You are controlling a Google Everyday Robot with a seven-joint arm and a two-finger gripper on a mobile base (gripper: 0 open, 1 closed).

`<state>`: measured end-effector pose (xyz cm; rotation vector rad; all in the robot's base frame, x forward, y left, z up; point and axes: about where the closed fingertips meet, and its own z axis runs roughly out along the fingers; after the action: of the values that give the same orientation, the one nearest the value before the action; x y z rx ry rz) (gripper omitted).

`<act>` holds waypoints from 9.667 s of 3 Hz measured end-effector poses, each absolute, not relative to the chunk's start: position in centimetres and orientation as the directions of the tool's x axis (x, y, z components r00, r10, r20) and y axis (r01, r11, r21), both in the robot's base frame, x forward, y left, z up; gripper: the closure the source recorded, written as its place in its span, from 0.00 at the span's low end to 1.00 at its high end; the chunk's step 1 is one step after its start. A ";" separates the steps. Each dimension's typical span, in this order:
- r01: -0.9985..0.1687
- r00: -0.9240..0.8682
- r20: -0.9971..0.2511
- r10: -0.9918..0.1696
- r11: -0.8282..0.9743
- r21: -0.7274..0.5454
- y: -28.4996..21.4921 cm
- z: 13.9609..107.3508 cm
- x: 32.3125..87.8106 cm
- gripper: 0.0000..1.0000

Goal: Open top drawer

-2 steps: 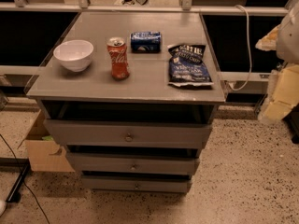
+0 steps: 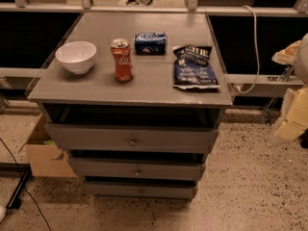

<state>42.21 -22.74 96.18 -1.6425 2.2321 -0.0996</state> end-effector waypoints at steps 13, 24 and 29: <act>-0.979 -0.188 -0.462 -0.867 0.200 0.023 -12.6 73.8 40.7 0.00; -0.978 -0.151 -0.452 -0.879 0.200 -0.062 -6.2 67.7 51.1 0.00; -0.986 -0.157 -0.498 -0.853 0.163 0.033 -7.2 68.3 48.4 0.00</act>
Offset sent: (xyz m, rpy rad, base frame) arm -0.0019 -0.0042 -0.0739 0.1685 0.0968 -0.0157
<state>48.39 -7.16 68.27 -1.7510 2.0820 0.5044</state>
